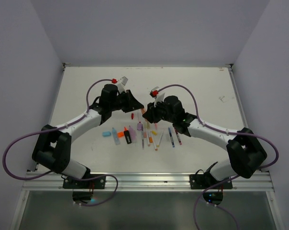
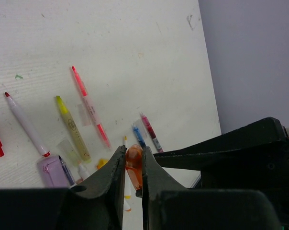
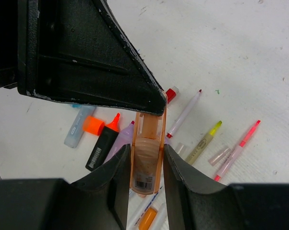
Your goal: Open the pen caps
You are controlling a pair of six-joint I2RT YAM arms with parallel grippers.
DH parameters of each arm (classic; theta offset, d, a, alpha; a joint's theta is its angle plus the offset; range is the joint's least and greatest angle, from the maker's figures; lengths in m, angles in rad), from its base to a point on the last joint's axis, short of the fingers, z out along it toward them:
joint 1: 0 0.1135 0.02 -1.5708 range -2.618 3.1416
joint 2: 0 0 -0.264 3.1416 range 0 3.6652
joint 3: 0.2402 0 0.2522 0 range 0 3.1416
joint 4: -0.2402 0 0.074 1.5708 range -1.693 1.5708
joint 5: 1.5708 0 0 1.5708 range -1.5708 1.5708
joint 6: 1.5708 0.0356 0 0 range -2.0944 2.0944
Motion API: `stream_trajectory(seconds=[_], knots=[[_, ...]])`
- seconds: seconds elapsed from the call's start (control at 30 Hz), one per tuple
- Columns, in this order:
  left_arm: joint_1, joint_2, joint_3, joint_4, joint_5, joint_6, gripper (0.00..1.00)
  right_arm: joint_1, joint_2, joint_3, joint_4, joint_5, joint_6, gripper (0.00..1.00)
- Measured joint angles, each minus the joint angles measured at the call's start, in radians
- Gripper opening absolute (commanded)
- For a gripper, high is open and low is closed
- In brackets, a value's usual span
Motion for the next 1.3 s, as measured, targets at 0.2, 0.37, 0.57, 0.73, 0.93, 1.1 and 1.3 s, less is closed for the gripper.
stream_trajectory(seconds=[0.2,0.37,0.57,0.73,0.93,1.1,1.3], knots=[[-0.003,-0.025,-0.018,0.016,0.011,0.029,0.0,0.0,-0.011,-0.006,0.008,-0.017,0.02,0.56],[0.0,-0.081,-0.046,0.043,0.05,0.103,0.0,-0.011,-0.082,-0.042,0.015,-0.052,0.052,0.7],[0.038,-0.188,-0.104,0.143,0.179,0.186,0.0,-0.08,-0.181,-0.064,0.013,-0.184,0.067,0.7],[0.056,-0.223,-0.121,0.262,0.303,0.208,0.0,-0.097,-0.209,-0.064,0.014,-0.328,0.065,0.64],[0.056,-0.252,-0.144,0.367,0.412,0.202,0.0,-0.097,-0.209,-0.062,0.013,-0.469,0.061,0.51],[0.056,-0.271,-0.149,0.412,0.454,0.198,0.0,-0.097,-0.209,-0.061,0.013,-0.517,0.058,0.43],[0.055,-0.279,-0.166,0.46,0.489,0.196,0.0,-0.097,-0.209,-0.06,0.013,-0.54,0.059,0.36]])
